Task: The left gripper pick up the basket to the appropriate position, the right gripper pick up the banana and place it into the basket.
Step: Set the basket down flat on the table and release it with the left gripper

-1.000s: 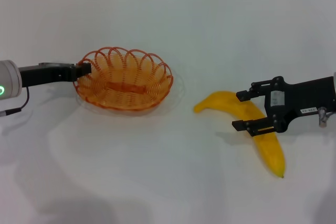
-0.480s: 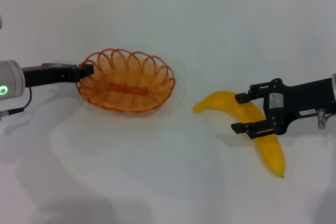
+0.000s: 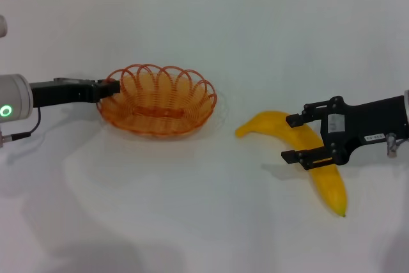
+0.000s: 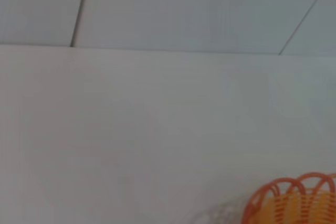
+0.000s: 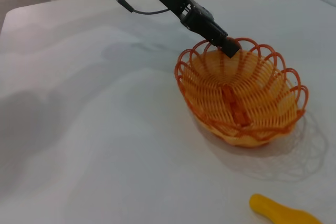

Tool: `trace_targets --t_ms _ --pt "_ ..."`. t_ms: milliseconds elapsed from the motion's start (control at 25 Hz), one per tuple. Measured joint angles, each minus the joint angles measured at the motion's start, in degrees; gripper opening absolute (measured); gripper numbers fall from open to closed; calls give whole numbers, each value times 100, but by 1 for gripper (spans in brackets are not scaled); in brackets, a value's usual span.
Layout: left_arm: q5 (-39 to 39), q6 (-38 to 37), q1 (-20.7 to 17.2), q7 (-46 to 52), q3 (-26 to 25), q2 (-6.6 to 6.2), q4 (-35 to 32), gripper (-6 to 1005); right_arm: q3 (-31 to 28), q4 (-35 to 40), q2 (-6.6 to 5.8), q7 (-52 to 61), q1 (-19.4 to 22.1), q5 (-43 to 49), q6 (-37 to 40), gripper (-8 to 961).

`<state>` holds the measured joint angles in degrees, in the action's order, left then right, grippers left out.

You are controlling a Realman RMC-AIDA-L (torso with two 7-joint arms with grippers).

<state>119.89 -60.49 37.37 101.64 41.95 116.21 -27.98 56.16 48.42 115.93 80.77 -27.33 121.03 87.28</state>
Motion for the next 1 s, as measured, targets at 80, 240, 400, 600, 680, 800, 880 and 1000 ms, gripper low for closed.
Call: trace_targets --t_ms 80,240,400,600,680,800,880,1000 --pt "-1 -3 2 -37 0 5 31 286 0 0 0 0 0 0 -1 752" --pt "-5 -7 29 -54 0 9 68 415 0 0 0 0 0 0 -7 752" --pt "-12 -8 38 -122 -3 18 73 545 0 0 0 0 5 0 -16 752" --pt "-53 -7 -20 -253 -29 22 12 684 0 0 0 0 33 0 -30 752" --pt "-54 -8 -49 -329 -28 19 -37 736 0 0 0 0 38 0 -30 752" --pt "-57 -4 -139 -432 -23 32 -228 816 0 0 0 0 41 0 -29 752" --pt "-80 -2 -190 -557 -28 39 -321 853 0 0 0 0 42 0 -29 752" --pt "-193 4 -229 -860 -67 46 -359 885 0 -32 0 0 39 0 -27 751"
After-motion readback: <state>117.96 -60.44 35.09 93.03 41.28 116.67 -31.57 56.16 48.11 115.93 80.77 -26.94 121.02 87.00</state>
